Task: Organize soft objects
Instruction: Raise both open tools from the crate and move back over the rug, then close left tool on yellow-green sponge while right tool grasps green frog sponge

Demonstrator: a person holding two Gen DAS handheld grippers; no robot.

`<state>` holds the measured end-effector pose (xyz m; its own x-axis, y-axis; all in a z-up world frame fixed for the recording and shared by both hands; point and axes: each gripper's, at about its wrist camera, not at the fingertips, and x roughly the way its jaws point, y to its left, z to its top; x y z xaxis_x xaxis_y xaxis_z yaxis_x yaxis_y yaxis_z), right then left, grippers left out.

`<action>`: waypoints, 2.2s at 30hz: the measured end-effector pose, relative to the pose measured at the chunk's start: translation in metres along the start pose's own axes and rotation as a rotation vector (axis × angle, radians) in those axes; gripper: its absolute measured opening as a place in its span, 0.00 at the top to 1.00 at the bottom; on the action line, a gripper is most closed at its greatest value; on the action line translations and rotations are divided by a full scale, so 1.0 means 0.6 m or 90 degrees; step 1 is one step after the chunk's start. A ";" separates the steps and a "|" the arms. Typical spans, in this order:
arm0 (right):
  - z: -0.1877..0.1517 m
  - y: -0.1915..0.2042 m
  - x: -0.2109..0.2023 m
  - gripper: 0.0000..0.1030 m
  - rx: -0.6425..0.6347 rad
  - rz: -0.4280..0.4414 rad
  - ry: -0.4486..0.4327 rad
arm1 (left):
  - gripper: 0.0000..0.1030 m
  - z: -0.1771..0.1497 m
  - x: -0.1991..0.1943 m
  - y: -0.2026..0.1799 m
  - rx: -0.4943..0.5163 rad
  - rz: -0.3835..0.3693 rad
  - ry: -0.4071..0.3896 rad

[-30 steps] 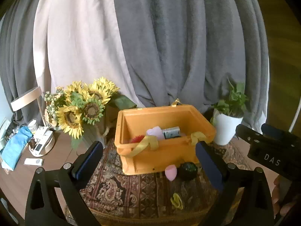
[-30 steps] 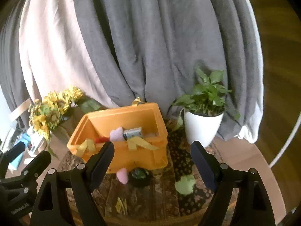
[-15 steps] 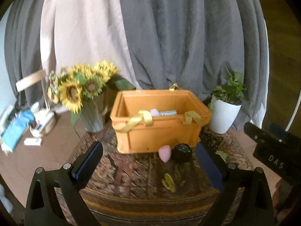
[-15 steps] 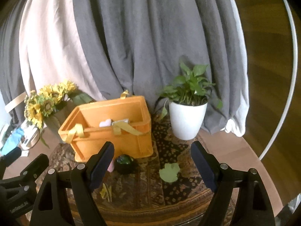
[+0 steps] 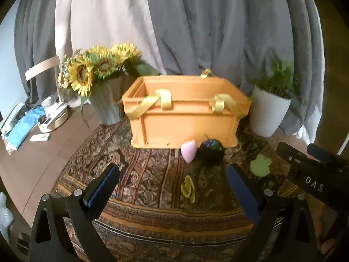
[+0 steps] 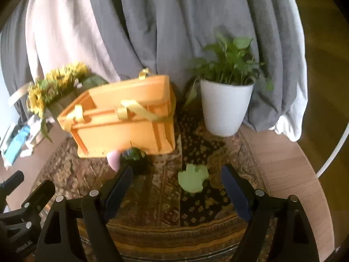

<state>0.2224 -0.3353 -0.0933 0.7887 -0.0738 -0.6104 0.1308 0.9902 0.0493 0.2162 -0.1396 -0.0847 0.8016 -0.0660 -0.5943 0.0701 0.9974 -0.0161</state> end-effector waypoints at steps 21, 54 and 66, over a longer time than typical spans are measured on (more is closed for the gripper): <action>-0.050 -0.033 0.135 0.18 0.009 0.000 0.087 | 0.12 -0.064 0.106 -0.033 0.002 0.016 0.052; -0.060 -0.048 0.250 0.38 0.011 -0.026 0.152 | 0.69 -0.091 0.237 -0.046 -0.023 -0.009 0.177; -0.057 -0.041 0.217 0.41 0.008 -0.002 0.128 | 0.72 -0.091 0.218 -0.027 -0.056 -0.048 0.163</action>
<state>0.3015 -0.3652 -0.2009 0.6522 -0.0497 -0.7564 0.1412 0.9883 0.0568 0.2878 -0.1629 -0.2059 0.6186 -0.1413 -0.7729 0.0625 0.9894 -0.1308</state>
